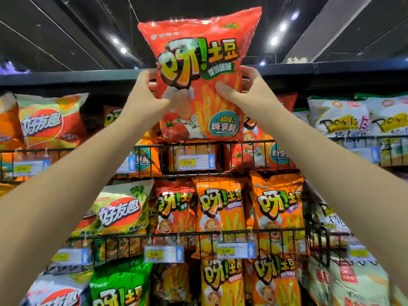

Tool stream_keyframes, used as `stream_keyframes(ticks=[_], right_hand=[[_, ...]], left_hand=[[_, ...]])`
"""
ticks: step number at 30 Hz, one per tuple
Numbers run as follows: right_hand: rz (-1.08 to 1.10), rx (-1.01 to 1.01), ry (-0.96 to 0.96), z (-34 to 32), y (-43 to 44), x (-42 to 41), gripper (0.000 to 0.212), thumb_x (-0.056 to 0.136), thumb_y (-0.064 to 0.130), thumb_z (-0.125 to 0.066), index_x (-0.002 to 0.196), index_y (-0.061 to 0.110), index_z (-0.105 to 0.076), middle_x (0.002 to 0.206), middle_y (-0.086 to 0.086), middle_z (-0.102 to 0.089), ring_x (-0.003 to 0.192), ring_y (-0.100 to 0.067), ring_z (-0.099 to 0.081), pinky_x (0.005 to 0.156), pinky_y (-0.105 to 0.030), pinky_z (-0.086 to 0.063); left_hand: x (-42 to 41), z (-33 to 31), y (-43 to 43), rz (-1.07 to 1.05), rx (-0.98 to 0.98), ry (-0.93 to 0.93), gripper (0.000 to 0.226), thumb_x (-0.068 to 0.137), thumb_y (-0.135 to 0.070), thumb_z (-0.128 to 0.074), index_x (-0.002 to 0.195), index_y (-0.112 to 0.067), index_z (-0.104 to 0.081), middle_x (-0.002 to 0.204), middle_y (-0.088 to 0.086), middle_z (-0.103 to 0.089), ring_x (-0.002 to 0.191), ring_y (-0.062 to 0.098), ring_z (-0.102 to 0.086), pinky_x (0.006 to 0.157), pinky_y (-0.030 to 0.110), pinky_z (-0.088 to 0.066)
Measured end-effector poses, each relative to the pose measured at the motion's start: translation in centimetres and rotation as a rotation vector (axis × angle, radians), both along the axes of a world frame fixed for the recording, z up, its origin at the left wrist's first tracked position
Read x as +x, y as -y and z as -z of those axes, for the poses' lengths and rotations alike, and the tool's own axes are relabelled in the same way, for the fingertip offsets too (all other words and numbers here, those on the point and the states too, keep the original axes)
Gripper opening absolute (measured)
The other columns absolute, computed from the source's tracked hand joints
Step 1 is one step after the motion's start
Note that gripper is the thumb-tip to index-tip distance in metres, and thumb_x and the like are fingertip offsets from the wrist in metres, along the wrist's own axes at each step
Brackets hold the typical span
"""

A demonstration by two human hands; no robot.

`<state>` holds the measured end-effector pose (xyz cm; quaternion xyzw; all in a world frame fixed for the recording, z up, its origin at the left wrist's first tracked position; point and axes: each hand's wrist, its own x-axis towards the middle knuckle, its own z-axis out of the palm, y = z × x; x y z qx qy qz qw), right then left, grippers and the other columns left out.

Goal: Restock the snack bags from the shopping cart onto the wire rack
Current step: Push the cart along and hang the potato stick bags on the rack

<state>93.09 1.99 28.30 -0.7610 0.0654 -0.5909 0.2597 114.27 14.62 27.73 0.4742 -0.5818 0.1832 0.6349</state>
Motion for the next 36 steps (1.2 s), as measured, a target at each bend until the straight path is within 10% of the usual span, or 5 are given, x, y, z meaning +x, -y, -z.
stream_keyframes(ticks=[9,16,21,30,36], right_hand=[[0.11,-0.072,-0.056,0.5,3.6,3.5,0.069,0.084,0.04,-0.083,0.142,0.022,-0.05,0.119,0.004,-0.071,0.105,-0.012,-0.071,0.093,-0.037,-0.061],[0.301,-0.033,-0.218,2.8,5.2,4.3,0.095,0.067,0.078,-0.07,0.147,0.034,-0.044,0.133,0.012,-0.063,0.12,-0.016,-0.061,0.104,-0.041,-0.051],[0.505,-0.11,-0.398,3.4,5.4,4.9,0.073,0.091,0.067,-0.059,0.144,0.02,-0.042,0.132,0.001,-0.06,0.117,-0.024,-0.058,0.092,-0.035,-0.046],[0.641,-0.13,-0.618,2.8,5.3,5.9,0.079,0.099,0.069,-0.041,0.144,0.005,-0.034,0.128,-0.014,-0.06,0.086,-0.021,-0.057,0.067,-0.031,-0.044],[0.614,-0.04,-0.681,1.4,5.3,6.9,0.093,0.097,0.074,-0.036,0.155,0.002,-0.024,0.143,-0.017,-0.054,0.079,-0.021,-0.068,0.05,-0.024,-0.049]], left_hand=[[2.5,1.7,3.0,-0.089,-0.004,0.006,0.059,0.091,-0.03,-0.077,0.141,-0.026,-0.046,0.127,-0.009,-0.058,0.118,0.009,-0.06,0.098,0.025,-0.051],[3.6,3.0,4.8,-0.15,0.198,0.028,0.049,0.101,-0.033,-0.065,0.141,-0.018,-0.041,0.111,-0.008,-0.058,0.093,0.002,-0.058,0.065,0.004,-0.04],[4.3,3.4,5.3,-0.205,0.292,0.062,0.058,0.102,-0.052,-0.054,0.148,-0.024,-0.032,0.112,-0.003,-0.066,0.1,0.022,-0.067,0.083,0.038,-0.05],[4.0,2.9,6.1,-0.406,0.453,0.143,0.075,0.107,-0.047,-0.046,0.161,-0.015,-0.004,0.114,0.013,-0.062,0.077,0.021,-0.058,0.066,0.032,-0.043],[4.7,1.5,7.0,-0.378,0.48,0.09,0.081,0.105,-0.053,-0.045,0.164,-0.02,0.0,0.151,0.019,-0.051,0.128,0.037,-0.056,0.098,0.041,-0.044]])
